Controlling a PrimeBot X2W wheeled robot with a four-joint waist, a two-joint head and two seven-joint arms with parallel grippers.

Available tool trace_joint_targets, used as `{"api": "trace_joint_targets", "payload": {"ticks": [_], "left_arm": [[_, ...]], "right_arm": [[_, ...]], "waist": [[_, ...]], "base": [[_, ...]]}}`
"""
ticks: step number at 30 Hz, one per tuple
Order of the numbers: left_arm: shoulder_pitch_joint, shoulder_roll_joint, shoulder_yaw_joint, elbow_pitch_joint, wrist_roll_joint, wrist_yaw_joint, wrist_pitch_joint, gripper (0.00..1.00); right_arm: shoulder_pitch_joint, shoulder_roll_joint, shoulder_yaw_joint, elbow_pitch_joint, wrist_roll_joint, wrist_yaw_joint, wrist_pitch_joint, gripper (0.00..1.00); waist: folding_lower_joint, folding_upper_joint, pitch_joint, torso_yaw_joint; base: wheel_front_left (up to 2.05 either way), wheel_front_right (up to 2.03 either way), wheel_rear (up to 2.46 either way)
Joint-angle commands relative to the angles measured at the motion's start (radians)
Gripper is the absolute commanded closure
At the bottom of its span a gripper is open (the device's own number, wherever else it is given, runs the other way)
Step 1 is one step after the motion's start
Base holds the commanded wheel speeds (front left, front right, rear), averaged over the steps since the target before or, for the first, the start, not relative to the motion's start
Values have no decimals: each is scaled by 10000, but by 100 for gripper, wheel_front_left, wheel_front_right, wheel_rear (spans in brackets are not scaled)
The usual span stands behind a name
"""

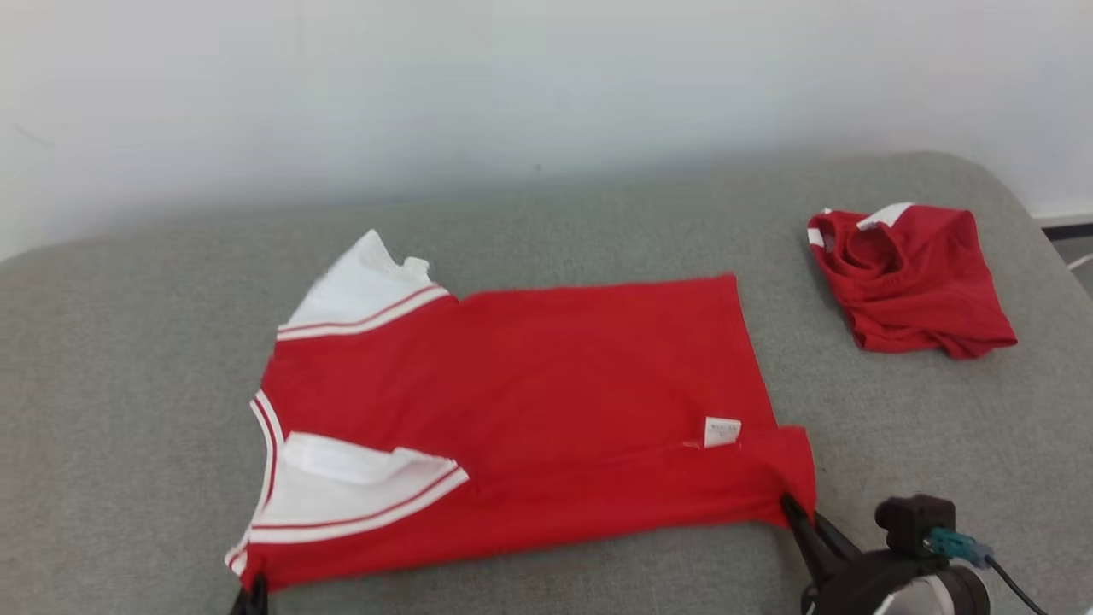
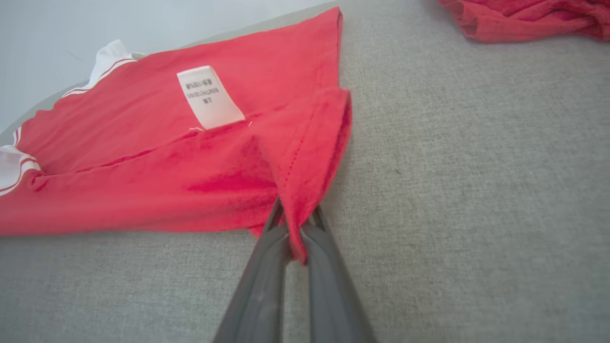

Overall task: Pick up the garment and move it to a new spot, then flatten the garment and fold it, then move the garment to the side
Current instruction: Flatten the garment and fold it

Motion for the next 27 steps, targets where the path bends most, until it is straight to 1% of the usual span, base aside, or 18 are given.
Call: {"api": "trace_joint_targets", "payload": {"ticks": [1,8,13,16,21,22,23,24,25,26,27], "left_arm": [[272,0,1,-54,-65,34,-32,100],[1219,-50,-340,-475,-576,217,-32,100],[1586,-54,-675,-780,-994,481,-32,100],[1623,-51,-827,-741,-1089,576,-32,100],[1509,-57,-815,-686,-1051,685,-32,100],[1486,-59,-821,-653,-986,698,-32,100],[1450,-57,-812,-630,-932,691,-32,96],[1399,-57,-783,-616,-929,693,-32,79],[1365,-58,-764,-596,-832,716,-32,40],[1345,-59,-753,-593,-798,712,-32,2],[1335,-61,-739,-602,-790,718,-32,0]], "right_arm": [[187,-142,-29,-57,102,2,10,100],[1016,-572,-266,-713,240,-1,317,100],[1430,-794,-633,-1183,95,-3,577,100],[1666,-730,-762,-1361,36,-1,860,100],[1824,-490,-993,-1434,-129,-1,1055,100],[1854,-449,-1030,-1396,-169,-1,1065,89],[1859,-404,-1063,-1368,-241,-1,1070,55],[1851,-363,-1121,-1351,-269,-1,1039,7],[1848,-330,-1170,-1321,-323,-1,1011,0],[1854,-292,-1239,-1303,-361,-1,947,0],[1861,-255,-1298,-1292,-429,-1,890,0]], "waist": [[1,2,-241,186],[1,2,-426,340],[1,2,-389,371],[1,2,-361,383],[1,2,-345,342],[1,2,-342,339],[1,2,-337,335],[1,2,-339,335],[1,2,-342,334],[1,2,-345,331],[1,2,-351,325]], "base": [[0,0,0],[0,0,0],[0,0,0],[0,0,0],[0,0,0],[0,0,0],[0,0,0],[0,0,0],[0,0,0],[0,0,0],[0,0,0]]}}
